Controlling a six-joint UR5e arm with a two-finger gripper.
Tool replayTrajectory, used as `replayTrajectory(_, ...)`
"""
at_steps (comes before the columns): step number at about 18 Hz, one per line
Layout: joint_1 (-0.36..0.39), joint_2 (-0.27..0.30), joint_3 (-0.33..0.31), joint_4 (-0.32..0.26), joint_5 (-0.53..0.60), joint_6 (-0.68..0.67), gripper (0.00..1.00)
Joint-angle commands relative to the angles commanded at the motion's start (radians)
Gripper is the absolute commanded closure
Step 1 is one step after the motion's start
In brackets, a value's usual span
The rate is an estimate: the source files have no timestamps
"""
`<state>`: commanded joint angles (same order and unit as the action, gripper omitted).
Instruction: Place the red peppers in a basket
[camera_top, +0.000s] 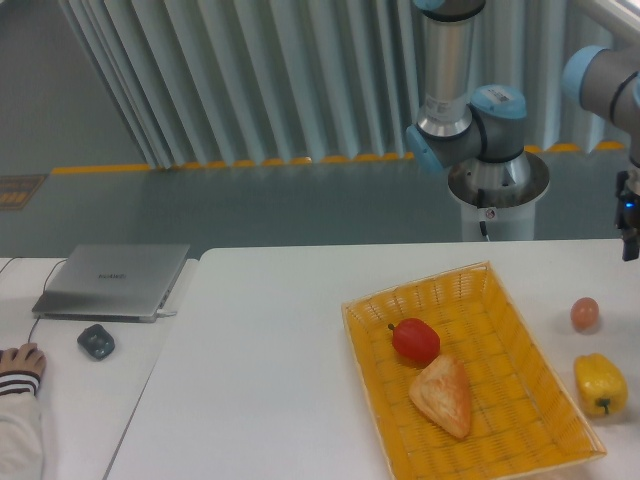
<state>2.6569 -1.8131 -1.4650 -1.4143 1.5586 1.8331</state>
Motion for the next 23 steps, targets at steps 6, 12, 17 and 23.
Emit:
replayTrajectory(6, 0.0, -0.018, -0.006, -0.006, -0.018, 0.008, 0.0)
replayTrajectory(12, 0.011, -0.02, -0.006, -0.006, -0.017, 0.008, 0.0)
replayTrajectory(17, 0.012, -0.022, -0.006, -0.005, -0.017, 0.008, 0.0)
replayTrajectory(23, 0.012, -0.02, -0.006, -0.003, -0.014, 0.006, 0.0)
